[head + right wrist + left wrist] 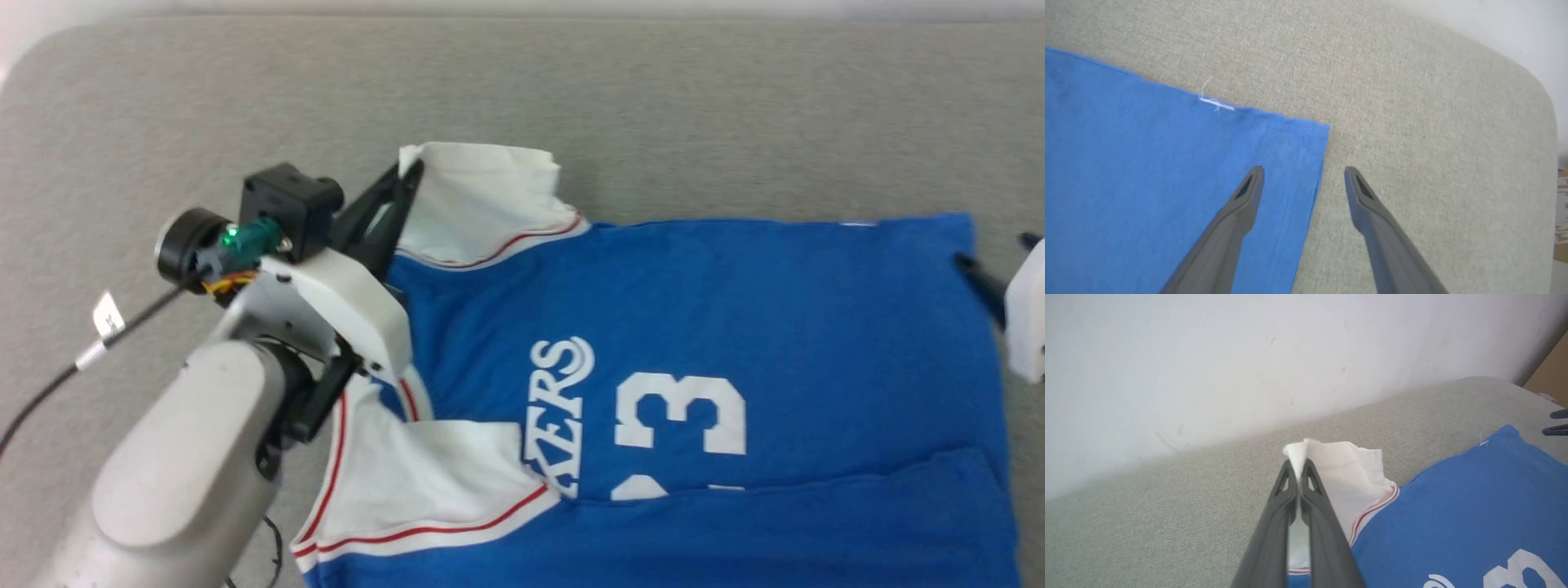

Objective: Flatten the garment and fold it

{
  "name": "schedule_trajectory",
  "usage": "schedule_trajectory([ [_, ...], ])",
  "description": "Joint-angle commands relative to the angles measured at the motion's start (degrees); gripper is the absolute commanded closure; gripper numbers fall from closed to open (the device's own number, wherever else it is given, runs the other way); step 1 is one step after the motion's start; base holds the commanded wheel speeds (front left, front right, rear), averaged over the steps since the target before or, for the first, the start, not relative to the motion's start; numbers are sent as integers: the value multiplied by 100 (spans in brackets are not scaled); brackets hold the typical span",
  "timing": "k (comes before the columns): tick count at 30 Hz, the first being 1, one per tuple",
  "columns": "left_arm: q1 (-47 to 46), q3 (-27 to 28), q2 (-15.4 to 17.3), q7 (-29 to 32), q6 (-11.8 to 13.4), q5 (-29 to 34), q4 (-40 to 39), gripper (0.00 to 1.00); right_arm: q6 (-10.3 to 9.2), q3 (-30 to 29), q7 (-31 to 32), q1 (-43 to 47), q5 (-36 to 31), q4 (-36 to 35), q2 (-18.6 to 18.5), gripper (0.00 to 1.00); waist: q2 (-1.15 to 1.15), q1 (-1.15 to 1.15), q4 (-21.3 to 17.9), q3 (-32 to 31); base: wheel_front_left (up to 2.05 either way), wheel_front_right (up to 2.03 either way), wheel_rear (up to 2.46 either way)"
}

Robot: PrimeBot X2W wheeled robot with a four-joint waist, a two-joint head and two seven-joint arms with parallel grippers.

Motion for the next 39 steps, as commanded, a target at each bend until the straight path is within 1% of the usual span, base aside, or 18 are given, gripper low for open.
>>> schedule_trajectory([
  [1,126,-31,-66,-77,75,58,-124,100,-4,41,100,-201,-127,140,-98,0,0,0,419,133,0,0,0],
  [4,262,-135,-144,-121,124,83,-324,100,-4,286,261,-473,-503,525,-286,0,0,0,576,233,0,0,0],
  [9,337,-316,-263,-181,131,156,-443,100,-4,553,379,-785,-712,1134,-324,0,0,0,759,333,0,0,0],
  [14,377,-438,-368,-230,116,162,-402,100,-4,1033,464,-743,-521,1541,-297,0,0,0,817,362,0,0,0],
  [15,377,-465,-370,-226,109,175,-385,100,-4,1135,475,-719,-504,1606,-321,5,0,0,820,364,0,0,0],
  [16,379,-481,-374,-231,107,183,-372,100,-4,1228,477,-701,-479,1659,-341,40,0,0,818,364,0,0,0],
  [18,396,-501,-387,-234,97,162,-346,100,-4,1355,419,-696,-408,1742,-354,100,0,0,802,357,0,0,0],
  [20,420,-506,-365,-237,101,158,-308,100,-4,1461,296,-730,-356,1800,-368,100,0,0,762,326,0,0,0],
  [22,456,-490,-338,-255,120,147,-269,100,-4,1455,31,-809,-333,1829,-368,100,0,0,717,268,0,0,0],
  [26,626,-404,-300,-351,215,73,-230,100,-4,1295,-539,-889,-245,1880,-291,100,0,0,603,14,0,0,0],
  [30,949,-282,-260,-429,308,-141,-213,100,-4,1098,-1117,-751,-222,1692,-239,100,0,0,476,-352,0,0,0],
  [34,1390,-177,-85,-479,459,-254,-306,100,-4,759,-1451,-288,-102,1311,-111,100,0,0,363,-730,0,0,0],
  [39,2113,40,146,-523,750,-489,-613,100,-4,280,-1526,622,-77,555,46,100,0,0,228,-1061,0,0,0],
])
